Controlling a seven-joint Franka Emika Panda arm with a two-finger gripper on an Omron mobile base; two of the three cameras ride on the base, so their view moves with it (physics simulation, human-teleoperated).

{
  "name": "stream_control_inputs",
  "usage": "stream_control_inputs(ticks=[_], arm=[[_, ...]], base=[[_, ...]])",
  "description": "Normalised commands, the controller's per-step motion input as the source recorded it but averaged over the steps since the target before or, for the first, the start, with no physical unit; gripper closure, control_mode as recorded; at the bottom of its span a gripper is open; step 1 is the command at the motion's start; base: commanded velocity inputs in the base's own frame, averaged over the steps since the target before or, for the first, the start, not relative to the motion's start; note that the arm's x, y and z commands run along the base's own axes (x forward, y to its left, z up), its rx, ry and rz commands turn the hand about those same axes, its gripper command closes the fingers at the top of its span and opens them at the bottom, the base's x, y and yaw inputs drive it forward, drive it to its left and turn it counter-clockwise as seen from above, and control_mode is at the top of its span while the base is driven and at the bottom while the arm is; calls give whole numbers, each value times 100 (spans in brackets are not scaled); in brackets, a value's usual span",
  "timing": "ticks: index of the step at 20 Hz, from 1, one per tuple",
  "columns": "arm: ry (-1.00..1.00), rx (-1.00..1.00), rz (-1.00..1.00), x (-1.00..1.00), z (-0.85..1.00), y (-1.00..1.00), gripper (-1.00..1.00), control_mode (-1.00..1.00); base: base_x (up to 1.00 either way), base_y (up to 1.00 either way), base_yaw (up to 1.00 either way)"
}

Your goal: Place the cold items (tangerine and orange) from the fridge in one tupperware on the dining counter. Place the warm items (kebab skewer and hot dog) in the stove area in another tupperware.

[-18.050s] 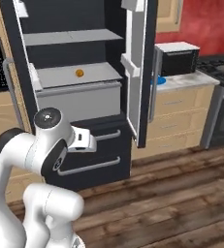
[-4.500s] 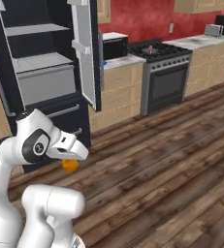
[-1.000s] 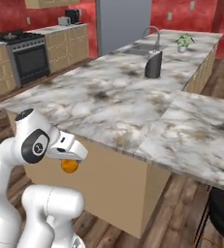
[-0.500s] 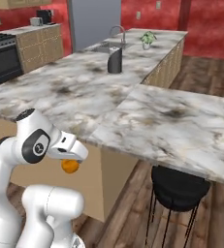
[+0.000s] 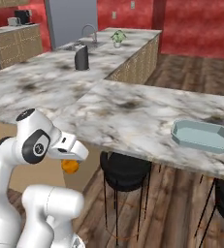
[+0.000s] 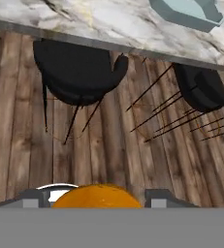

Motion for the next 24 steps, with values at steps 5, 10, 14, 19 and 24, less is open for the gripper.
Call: stream_control_inputs(ticks=[5,10,14,19,24], arm=[[0,0,0,0,0,0,100,100],[0,0,0,0,0,0,100,100],[0,0,0,0,0,0,100,100],[0,0,0,0,0,0,100,100],[0,0,0,0,0,0,100,100]], base=[[0,-98,-9],[0,-95,-8],[0,-89,-8],[0,-88,-8],[0,-79,-7]])
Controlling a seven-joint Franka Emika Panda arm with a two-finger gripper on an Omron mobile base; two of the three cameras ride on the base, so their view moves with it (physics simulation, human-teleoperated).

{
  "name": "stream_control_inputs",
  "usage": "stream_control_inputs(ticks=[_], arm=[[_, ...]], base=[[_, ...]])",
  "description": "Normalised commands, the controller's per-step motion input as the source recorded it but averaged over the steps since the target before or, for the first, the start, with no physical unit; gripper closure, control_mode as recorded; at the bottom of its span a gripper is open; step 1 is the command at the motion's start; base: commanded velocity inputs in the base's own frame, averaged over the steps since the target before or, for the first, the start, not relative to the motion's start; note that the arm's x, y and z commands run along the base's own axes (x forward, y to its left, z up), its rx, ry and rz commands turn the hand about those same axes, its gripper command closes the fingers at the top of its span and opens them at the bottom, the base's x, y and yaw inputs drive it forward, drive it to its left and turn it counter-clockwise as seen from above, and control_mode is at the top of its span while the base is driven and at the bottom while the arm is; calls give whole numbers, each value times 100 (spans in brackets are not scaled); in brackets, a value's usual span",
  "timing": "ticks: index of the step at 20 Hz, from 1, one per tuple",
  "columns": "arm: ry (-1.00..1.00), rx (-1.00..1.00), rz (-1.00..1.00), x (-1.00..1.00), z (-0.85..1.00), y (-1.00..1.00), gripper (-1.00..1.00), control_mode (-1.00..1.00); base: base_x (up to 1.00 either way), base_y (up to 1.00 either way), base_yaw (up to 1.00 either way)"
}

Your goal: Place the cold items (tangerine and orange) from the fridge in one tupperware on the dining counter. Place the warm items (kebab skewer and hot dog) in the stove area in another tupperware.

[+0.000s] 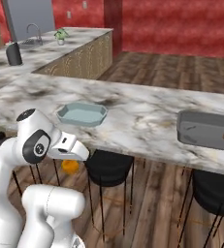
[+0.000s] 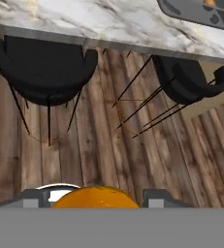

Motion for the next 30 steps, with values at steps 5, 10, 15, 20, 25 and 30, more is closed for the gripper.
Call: stream_control_inputs(ticks=[5,10,15,20,25,30], arm=[[0,0,0,0,0,0,100,100],[0,0,0,0,0,0,100,100],[0,0,0,0,0,0,100,100],[0,0,0,0,0,0,100,100],[0,0,0,0,0,0,100,100],[0,0,0,0,0,0,100,100]], base=[[7,-65,-3],[17,-48,0],[28,-34,0],[43,-46,-1],[28,-84,0],[42,-75,0]])
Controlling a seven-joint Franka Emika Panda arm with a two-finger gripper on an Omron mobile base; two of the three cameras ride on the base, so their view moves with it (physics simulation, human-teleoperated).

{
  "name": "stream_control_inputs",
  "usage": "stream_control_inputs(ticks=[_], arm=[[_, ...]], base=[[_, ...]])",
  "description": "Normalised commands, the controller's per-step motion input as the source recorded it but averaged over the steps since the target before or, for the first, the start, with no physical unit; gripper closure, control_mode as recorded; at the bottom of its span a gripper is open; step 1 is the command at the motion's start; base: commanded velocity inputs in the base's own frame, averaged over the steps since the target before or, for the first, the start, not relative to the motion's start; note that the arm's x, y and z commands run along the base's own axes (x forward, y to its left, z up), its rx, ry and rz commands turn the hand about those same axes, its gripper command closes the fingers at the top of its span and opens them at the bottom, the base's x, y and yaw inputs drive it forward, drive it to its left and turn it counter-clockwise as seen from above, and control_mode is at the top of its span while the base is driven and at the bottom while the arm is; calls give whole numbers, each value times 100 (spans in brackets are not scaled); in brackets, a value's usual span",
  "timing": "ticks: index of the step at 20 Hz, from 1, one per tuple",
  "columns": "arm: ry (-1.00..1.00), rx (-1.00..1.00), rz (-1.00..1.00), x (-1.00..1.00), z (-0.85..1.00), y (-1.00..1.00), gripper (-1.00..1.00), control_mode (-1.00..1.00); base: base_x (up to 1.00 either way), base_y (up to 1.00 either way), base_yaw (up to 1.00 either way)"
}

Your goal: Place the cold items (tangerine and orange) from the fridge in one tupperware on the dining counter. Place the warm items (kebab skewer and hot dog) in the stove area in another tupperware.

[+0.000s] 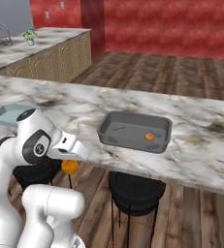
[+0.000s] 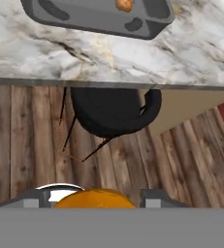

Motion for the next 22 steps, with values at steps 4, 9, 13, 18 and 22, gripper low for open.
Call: stream_control_inputs(ticks=[4,9,13,18,22], arm=[[0,0,0,0,0,0,100,100],[0,0,0,0,0,0,100,100],[-29,16,0,1,7,-10,100,-100],[-32,21,-3,23,32,-21,100,-100],[-23,4,-3,29,59,-2,100,-100]], base=[[49,-36,0],[27,-2,0],[0,0,0],[0,0,0],[0,0,0]])
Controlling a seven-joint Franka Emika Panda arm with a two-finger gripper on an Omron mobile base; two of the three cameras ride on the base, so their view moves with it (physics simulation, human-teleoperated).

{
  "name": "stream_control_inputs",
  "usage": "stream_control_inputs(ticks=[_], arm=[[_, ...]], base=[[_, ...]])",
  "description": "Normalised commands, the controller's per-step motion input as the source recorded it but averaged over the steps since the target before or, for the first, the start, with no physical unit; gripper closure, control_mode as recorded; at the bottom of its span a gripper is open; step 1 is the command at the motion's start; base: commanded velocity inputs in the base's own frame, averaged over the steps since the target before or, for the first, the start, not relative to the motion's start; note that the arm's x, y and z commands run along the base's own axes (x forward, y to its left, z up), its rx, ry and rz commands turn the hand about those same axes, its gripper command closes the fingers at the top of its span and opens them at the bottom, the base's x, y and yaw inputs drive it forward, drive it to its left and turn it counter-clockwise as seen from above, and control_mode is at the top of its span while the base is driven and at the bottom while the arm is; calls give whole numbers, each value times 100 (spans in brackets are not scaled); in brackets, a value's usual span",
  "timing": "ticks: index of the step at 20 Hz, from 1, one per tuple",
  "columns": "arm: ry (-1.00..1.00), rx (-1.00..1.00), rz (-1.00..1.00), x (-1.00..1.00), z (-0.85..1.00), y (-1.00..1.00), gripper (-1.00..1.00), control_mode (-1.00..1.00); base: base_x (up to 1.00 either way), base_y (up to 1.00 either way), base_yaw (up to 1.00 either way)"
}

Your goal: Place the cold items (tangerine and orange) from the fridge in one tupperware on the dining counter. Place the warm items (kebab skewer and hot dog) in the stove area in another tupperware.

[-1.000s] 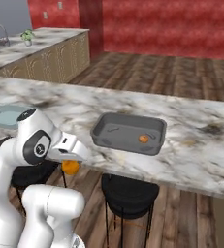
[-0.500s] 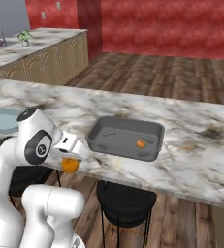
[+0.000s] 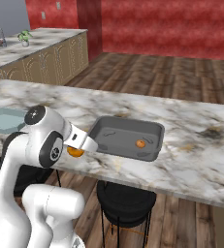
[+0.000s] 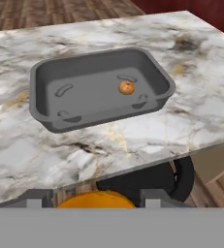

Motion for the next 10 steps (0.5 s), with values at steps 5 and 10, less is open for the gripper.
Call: stream_control_inputs(ticks=[5,10], arm=[[-7,0,-7,56,44,0,100,-100],[-1,1,-4,88,6,-12,100,-100]], base=[[0,0,0],[0,0,0]])
